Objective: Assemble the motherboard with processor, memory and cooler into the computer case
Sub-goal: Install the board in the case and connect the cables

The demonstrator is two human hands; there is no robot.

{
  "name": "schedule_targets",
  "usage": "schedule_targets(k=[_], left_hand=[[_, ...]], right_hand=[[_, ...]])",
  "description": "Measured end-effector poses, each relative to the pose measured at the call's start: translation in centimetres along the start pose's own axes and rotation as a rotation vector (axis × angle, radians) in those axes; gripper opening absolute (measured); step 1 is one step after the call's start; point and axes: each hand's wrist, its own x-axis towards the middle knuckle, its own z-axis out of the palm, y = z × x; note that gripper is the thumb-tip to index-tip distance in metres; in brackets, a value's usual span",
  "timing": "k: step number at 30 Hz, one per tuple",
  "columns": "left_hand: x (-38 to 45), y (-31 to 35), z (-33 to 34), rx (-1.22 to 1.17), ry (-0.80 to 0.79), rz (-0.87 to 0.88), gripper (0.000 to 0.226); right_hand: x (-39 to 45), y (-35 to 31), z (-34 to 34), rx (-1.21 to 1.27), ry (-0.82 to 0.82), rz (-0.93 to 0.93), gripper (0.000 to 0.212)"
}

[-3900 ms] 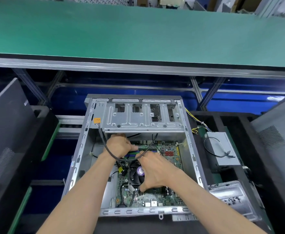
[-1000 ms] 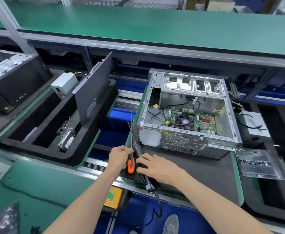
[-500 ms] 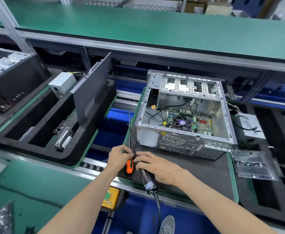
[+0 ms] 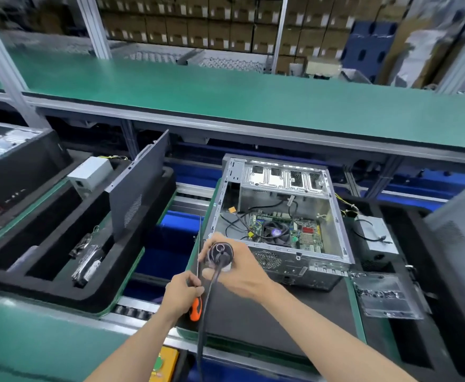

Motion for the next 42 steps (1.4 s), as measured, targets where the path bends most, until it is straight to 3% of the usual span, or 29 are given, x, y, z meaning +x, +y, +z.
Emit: schedule_targets(k=[5, 8, 13, 15, 19, 21, 24, 31, 39, 42], left_hand=[[0.7, 0.2, 0.1, 0.163, 0.003, 0.076, 0.025], [0.8, 0.6, 0.1, 0.236, -0.020, 0.078, 0.027], [0.4, 1.6, -0.1, 0.144, -0.059, 0.018, 0.042], [0.0, 2.6, -0.4, -0.011, -0.045, 0.003, 0.051], [-0.8, 6.2, -1.2, -0.729, 0.031, -0.036, 0.042], [-0.7, 8.8, -1.7, -1.033, -0.014, -0.062, 0.047], [-0.4, 13.7, -2.1, -1.285, -0.170, -0.085, 0.052], [2.7, 20.3, 0.3, -1.545, -0.424, -0.134, 0.053], [7.1, 21.6, 3.8, -1.674, -0.252, -0.120, 0.039], [8.2, 21.8, 4.9, -1.601, -0.280, -0.063, 0.042]], right_hand=[[2.4, -2.5, -1.3, 0.314, 0.212, 0.054, 0.016], [3.5, -4.2, -3.0, 0.436, 0.322, -0.005, 0.025], [4.9, -5.7, -6.1, 0.640, 0.553, -0.074, 0.027], [5.1, -5.7, -7.5, 0.761, 0.605, -0.079, 0.027], [5.4, -5.5, -10.4, 0.949, 0.764, -0.072, 0.023], [5.6, -5.3, -11.9, 1.002, 0.837, -0.056, 0.019], [5.7, -5.0, -13.9, 1.056, 0.897, -0.062, 0.019], [6.1, -4.3, -17.4, 1.082, 0.924, -0.130, 0.013], [6.1, -2.1, -22.0, 1.140, 0.985, -0.173, 0.014], [6.5, -1.0, -22.5, 1.157, 0.998, -0.149, 0.014]])
